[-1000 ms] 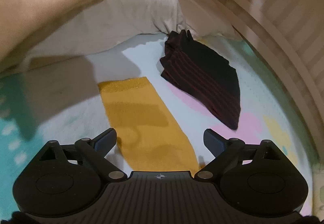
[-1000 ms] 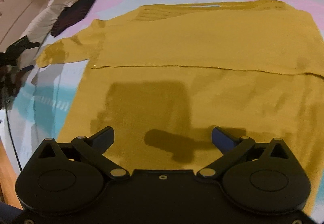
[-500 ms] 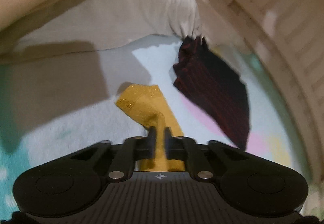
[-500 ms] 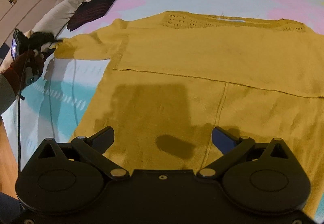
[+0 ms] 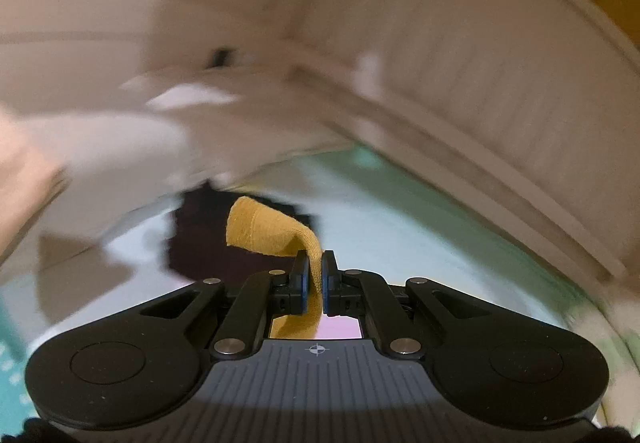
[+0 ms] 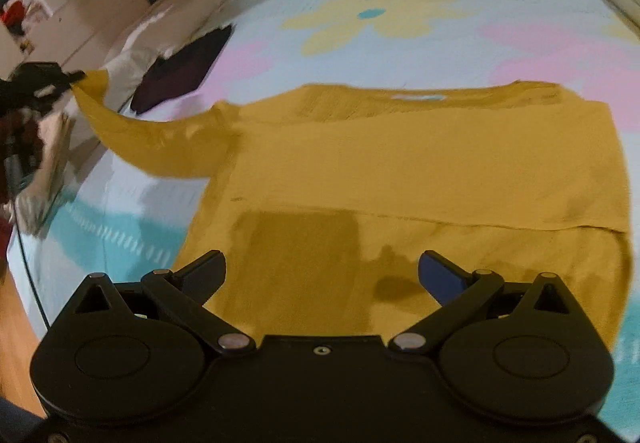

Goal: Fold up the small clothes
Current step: 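Grasp the sleeve with the left gripper, fold it across, release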

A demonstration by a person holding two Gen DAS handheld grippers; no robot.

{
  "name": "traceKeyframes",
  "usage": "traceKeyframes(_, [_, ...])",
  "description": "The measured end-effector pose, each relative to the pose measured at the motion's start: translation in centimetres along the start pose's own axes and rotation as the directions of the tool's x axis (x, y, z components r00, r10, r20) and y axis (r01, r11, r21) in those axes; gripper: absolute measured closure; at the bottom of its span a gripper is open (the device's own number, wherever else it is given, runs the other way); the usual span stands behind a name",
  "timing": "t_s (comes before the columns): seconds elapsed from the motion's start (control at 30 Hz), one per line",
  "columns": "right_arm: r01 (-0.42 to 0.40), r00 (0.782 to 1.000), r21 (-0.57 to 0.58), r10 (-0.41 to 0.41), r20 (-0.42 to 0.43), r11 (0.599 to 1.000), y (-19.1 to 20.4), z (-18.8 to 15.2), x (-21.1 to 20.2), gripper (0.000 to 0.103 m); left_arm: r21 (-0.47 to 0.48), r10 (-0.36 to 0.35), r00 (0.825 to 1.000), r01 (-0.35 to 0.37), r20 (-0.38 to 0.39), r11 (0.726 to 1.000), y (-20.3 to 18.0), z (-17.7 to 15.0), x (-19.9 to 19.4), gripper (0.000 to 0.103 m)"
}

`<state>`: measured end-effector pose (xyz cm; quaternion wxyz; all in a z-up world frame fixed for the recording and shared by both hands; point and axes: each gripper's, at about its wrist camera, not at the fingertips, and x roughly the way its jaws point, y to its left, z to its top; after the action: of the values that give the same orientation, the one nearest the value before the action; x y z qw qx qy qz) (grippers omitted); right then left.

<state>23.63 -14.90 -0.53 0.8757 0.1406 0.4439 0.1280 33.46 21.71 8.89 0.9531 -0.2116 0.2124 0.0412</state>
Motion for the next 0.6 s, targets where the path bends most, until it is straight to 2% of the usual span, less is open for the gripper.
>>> traceKeyframes(0.13, [0.021,0.999,0.04,-0.023,0.045,0.999,-1.8,0.4,-1.5,0.0,0.112,-0.119,0.993,0.121,-0.027,0.986,-8.2,-1.9,-1.7,0.097])
traceKeyframes(0.3, [0.059,0.993,0.106,-0.069,0.099,0.993,-4.6,0.9,-3.1,0.0,0.225,-0.253,0.958,0.278,-0.134,0.934,-17.6,-8.0,-2.2,0.097])
traceKeyframes(0.37, [0.079,0.989,0.131,-0.094,0.114,0.988,-5.7,1.1,-3.5,0.0,0.25,-0.288,0.935,0.335,-0.207,0.909,-21.1,-11.4,-1.8,0.097])
traceKeyframes(0.53, [0.131,0.977,0.213,-0.163,0.136,0.968,-8.8,1.2,-4.4,0.0,0.298,-0.302,0.886,0.412,-0.351,0.861,-26.4,-18.8,0.1,0.096])
traceKeyframes(0.57, [0.138,0.975,0.235,-0.173,0.136,0.962,-9.4,1.2,-4.5,0.0,0.285,-0.315,0.87,0.434,-0.38,0.854,-26.8,-19.9,1.1,0.095])
traceKeyframes(0.6, [0.146,0.973,0.257,-0.185,0.135,0.955,-10.1,1.2,-4.6,0.0,0.267,-0.333,0.842,0.467,-0.423,0.843,-27.2,-21.1,1.7,0.093])
